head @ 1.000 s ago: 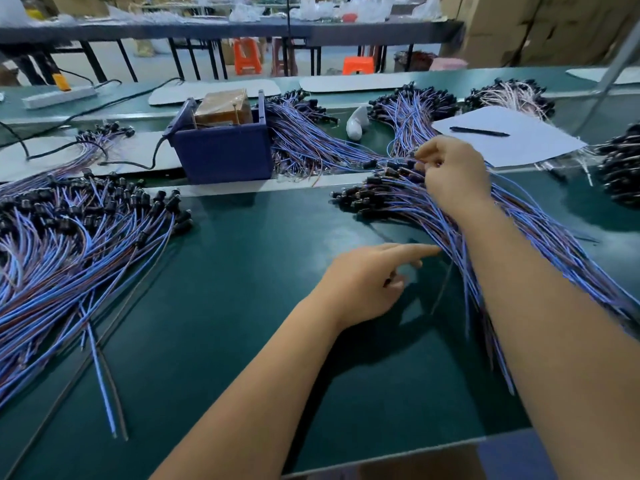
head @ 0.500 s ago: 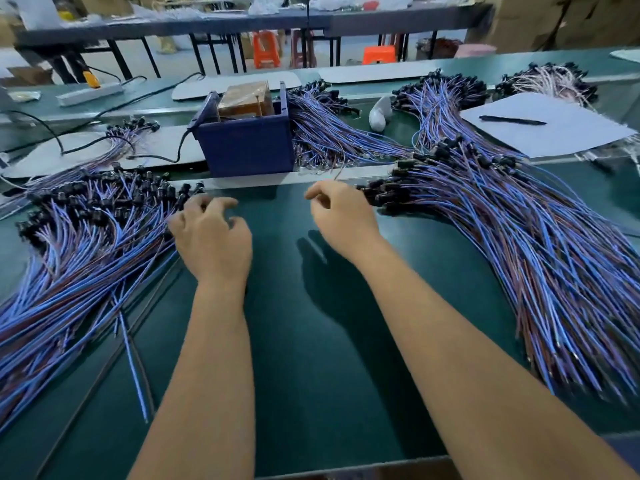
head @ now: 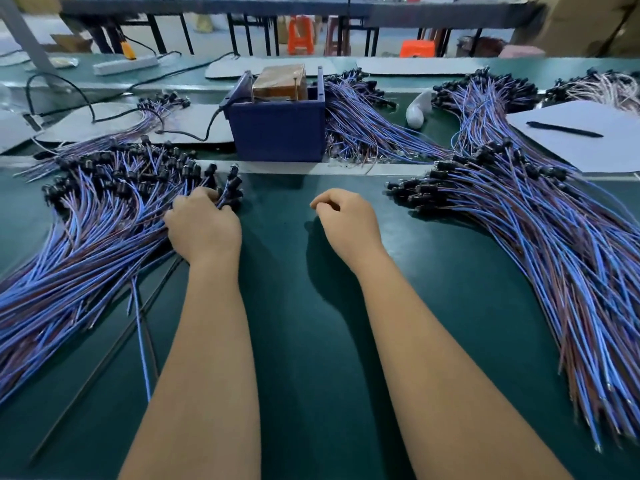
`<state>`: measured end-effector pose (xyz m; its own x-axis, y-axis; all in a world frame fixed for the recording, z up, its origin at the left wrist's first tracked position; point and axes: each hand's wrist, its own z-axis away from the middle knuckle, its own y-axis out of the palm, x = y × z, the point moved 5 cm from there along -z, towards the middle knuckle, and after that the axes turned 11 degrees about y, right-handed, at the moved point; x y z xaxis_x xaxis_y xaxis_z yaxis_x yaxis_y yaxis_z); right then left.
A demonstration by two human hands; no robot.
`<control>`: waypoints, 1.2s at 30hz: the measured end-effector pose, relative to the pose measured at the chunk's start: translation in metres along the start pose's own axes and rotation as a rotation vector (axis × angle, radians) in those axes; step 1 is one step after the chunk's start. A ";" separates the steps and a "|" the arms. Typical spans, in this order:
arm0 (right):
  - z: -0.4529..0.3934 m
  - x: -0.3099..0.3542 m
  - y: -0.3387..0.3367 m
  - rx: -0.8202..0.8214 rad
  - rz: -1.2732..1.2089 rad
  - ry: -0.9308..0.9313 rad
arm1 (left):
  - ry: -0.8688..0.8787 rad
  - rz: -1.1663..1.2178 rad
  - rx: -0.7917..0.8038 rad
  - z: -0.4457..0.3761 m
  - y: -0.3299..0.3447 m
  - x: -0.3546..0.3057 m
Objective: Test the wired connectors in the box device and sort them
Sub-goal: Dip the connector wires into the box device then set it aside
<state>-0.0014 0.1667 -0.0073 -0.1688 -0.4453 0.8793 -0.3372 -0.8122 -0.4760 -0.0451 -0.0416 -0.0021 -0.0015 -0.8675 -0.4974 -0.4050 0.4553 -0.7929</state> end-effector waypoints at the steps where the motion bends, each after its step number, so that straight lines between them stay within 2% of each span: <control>1: 0.001 0.000 0.000 0.005 -0.016 0.000 | 0.004 0.038 -0.021 -0.001 -0.001 0.001; 4: 0.002 -0.001 -0.001 0.025 -0.054 0.009 | -0.010 0.129 -0.085 -0.002 -0.004 0.004; 10: 0.004 -0.001 -0.001 0.051 -0.056 0.011 | -0.013 0.145 -0.073 -0.001 -0.002 0.005; 15: 0.007 0.003 -0.001 0.016 -0.072 -0.026 | 0.009 0.212 -0.220 0.002 -0.010 0.001; 18: 0.011 0.005 -0.004 -0.013 -0.175 -0.034 | 0.161 0.249 -0.352 0.008 -0.018 -0.018; 21: 0.013 0.007 0.001 0.101 -0.377 0.030 | 0.323 0.432 -0.337 0.018 -0.015 -0.044; 25: 0.013 0.010 0.009 0.338 -0.646 0.172 | 0.291 1.005 -0.198 0.036 -0.006 -0.076; 28: 0.007 0.007 0.006 0.371 -0.752 0.247 | 0.247 1.375 0.001 0.047 0.003 -0.096; 36: -0.002 -0.005 -0.013 0.252 -0.975 0.296 | 0.227 1.460 0.704 0.059 0.029 -0.117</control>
<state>0.0021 0.1804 -0.0049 -0.1590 0.5267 0.8350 -0.2520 -0.8394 0.4815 -0.0030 0.0848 0.0121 -0.1393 0.3745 -0.9167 0.5328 0.8087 0.2494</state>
